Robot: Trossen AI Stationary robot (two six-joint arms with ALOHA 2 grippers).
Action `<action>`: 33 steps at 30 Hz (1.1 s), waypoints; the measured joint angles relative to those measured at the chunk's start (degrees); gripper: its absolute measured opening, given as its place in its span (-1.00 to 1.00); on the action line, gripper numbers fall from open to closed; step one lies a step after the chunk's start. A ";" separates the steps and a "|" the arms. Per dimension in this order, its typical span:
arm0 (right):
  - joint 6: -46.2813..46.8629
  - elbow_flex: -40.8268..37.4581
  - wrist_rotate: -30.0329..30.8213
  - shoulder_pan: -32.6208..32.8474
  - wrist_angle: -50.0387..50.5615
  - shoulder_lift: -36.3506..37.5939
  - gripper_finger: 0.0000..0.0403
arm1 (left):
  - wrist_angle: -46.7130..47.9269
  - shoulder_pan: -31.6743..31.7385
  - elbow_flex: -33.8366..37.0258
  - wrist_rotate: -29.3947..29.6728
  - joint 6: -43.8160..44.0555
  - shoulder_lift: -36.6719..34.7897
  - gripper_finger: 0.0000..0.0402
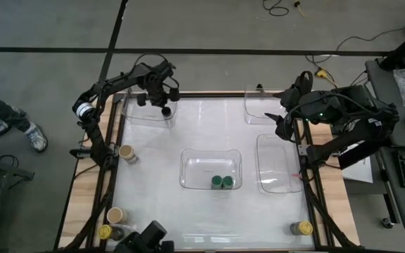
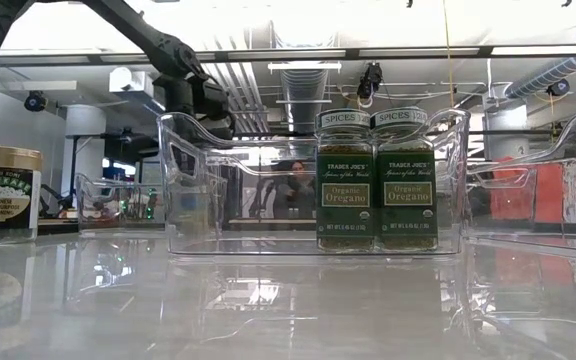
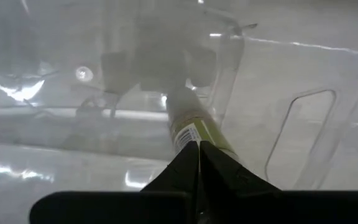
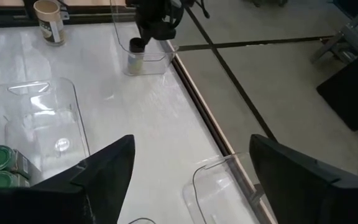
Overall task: Sort spices by type
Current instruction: Put the top black seasoning bottle into the top left transparent bin, then put the top gold seasoning bottle into the bottom right transparent bin
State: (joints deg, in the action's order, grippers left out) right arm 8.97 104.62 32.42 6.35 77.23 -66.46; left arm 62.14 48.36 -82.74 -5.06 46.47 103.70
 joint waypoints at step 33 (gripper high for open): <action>-7.90 0.00 0.25 -0.15 -8.51 -0.68 0.64 | 3.63 -0.99 -14.15 9.34 -11.17 -6.71 -1.00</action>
State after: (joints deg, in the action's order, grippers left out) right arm 1.07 104.62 32.68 6.20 68.72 -67.14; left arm 65.78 47.37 -96.89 4.28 35.30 96.99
